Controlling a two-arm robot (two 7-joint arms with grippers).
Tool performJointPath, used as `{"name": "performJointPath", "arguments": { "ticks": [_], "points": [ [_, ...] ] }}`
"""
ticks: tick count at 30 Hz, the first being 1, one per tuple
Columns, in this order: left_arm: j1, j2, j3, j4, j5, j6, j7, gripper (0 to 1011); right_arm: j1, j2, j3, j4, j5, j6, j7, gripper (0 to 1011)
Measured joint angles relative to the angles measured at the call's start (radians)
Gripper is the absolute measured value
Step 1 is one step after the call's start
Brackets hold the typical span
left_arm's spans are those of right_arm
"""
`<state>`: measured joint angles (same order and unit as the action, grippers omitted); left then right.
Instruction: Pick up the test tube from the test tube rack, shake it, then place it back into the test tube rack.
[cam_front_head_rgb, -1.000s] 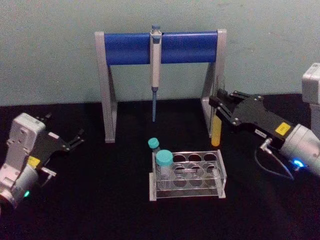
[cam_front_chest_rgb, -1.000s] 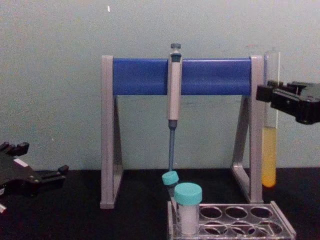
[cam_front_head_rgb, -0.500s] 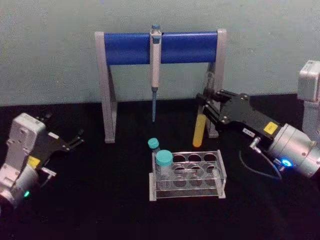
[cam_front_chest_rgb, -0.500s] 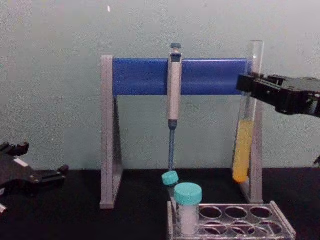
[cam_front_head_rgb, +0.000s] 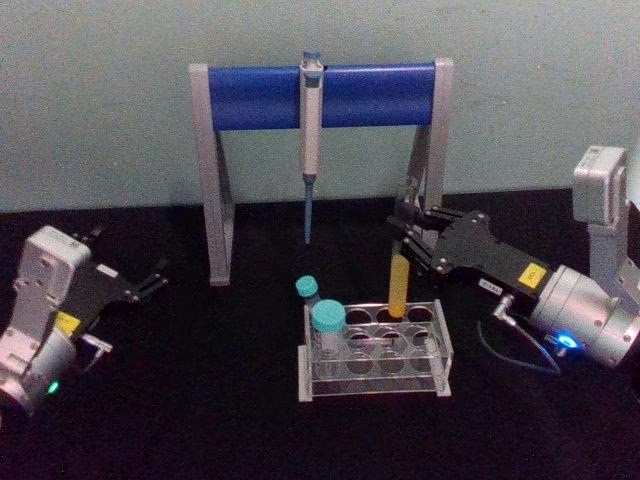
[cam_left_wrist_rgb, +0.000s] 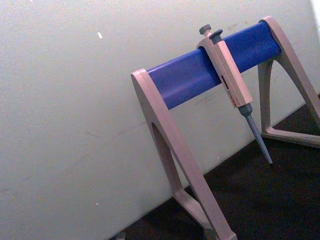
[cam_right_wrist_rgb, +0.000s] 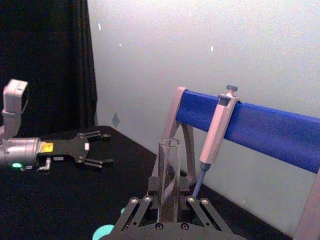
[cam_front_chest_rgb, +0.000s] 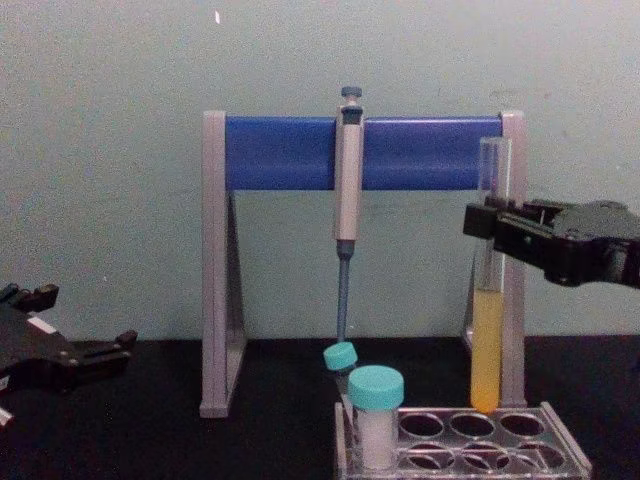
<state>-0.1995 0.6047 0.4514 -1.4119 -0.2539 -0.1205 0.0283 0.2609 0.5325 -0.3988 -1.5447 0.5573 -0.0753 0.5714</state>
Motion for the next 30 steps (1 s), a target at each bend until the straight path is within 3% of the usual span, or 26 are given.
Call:
{"name": "performJointPath", "arguments": {
  "ticks": [12, 30],
  "points": [
    [0.000, 0.000, 0.000, 0.000, 0.000, 0.000, 0.000, 1001, 0.013, -0.021, -0.013, 0.031, -0.024, 0.010, -0.005, 230],
    [0.000, 0.000, 0.000, 0.000, 0.000, 0.000, 0.000, 1001, 0.030, -0.045, -0.024, 0.098, -0.023, -0.006, 0.029, 230]
  ]
}}
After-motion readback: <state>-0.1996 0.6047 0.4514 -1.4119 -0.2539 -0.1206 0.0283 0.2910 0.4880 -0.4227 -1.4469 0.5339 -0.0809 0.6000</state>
